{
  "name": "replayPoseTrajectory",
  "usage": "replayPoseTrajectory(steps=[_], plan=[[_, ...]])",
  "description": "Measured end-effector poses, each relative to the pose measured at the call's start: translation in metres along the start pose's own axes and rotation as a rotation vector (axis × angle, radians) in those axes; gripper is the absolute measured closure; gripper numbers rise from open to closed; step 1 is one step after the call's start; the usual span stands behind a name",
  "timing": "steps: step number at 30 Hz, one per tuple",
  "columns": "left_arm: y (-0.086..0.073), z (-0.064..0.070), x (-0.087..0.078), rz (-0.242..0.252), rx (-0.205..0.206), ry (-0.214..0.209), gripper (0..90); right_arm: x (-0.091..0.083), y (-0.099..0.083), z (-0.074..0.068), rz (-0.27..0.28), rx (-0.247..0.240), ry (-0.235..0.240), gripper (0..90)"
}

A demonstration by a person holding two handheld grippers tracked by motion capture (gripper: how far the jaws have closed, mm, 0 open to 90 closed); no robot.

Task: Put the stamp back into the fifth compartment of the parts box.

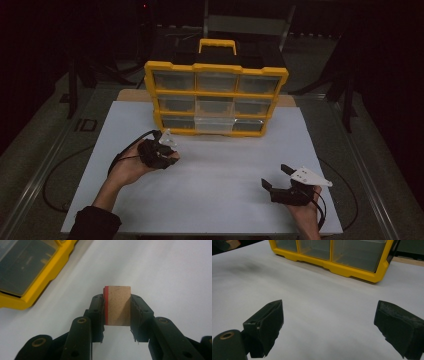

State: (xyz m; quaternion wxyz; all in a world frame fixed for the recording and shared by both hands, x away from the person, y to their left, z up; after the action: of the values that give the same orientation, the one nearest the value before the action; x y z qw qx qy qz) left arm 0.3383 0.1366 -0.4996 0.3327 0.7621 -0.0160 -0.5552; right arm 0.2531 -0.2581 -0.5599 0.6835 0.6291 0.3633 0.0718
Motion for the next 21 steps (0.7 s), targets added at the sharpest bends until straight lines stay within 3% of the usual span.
replayPoseTrajectory(steps=[21], plan=[[0.008, -0.016, -0.016, 0.067, -0.034, 0.02, 66.5, -0.001, 0.0, 0.001, 0.01, 0.005, 0.0, 8.9]])
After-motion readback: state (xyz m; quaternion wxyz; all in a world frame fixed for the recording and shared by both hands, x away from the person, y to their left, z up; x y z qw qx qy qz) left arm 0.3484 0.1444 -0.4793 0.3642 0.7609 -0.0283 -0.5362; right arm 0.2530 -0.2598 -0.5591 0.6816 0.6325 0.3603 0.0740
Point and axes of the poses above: each handheld gripper's, and its own axes: x roughly forward along the jaws, y roughly out of its top, z roughly to its right, the point moved 3 cm from there along x, roughly forward along the jaws, and after that the axes turned 2 degrees about y, right-handed, at the moved point
